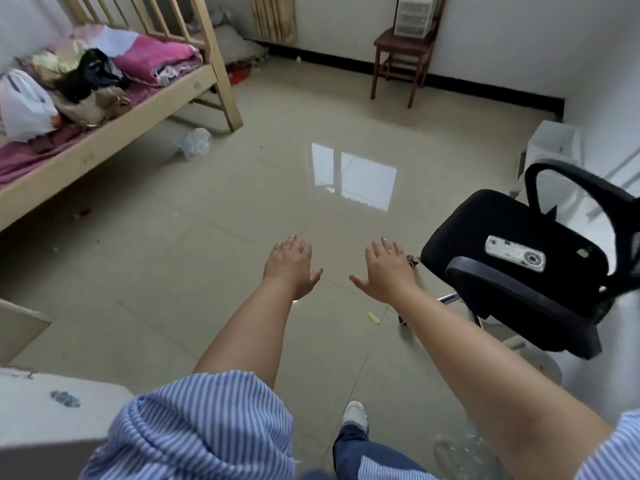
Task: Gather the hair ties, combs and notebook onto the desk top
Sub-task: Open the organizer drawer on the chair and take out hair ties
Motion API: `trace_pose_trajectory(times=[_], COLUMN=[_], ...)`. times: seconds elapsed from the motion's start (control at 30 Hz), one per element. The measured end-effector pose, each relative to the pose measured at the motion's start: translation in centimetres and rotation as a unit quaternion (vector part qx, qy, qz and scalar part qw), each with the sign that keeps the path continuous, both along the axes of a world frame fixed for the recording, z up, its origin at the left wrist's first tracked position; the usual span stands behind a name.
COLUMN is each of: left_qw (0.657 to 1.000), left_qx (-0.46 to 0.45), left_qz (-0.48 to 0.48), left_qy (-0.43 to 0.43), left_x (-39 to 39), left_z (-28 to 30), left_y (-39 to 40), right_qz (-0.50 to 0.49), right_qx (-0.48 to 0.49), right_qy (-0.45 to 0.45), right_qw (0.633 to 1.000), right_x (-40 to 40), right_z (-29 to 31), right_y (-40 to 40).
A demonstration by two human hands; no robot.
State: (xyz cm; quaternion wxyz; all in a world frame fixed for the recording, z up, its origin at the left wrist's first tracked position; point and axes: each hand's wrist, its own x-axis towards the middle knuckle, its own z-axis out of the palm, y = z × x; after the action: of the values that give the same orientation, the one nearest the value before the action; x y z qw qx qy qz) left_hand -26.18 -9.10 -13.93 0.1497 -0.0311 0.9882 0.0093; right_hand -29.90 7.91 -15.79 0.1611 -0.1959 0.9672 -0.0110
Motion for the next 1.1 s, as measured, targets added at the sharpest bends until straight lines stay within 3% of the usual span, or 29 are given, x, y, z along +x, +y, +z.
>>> trace_pose_trajectory(times=[0.33,0.63,0.87,1.1], left_qw=[0.999,0.990,0.982,0.978], left_qx=[0.015,0.024,0.030,0.036], left_qz=[0.010,-0.078,-0.146,-0.147], left_qy=[-0.049,-0.117,-0.115,-0.140], left_x=[-20.6,-45.1,-67.1,-90.6], left_z=[-4.6,-6.7,-9.0,-9.0], left_y=[-8.4,-16.0,-14.7,-12.8], right_qz=[0.025,-0.116,-0.180,-0.197], right_qx=[0.001,-0.025,-0.011,-0.015], right_qy=[-0.075,-0.107,-0.122,-0.139], right_qw=[0.997,0.987,0.976,0.970], right_x=[-20.6,-44.3,-64.1,-86.8], right_z=[-3.9,-4.5,-7.2,-8.2], right_y=[-9.9,-15.4,-14.9,-12.3])
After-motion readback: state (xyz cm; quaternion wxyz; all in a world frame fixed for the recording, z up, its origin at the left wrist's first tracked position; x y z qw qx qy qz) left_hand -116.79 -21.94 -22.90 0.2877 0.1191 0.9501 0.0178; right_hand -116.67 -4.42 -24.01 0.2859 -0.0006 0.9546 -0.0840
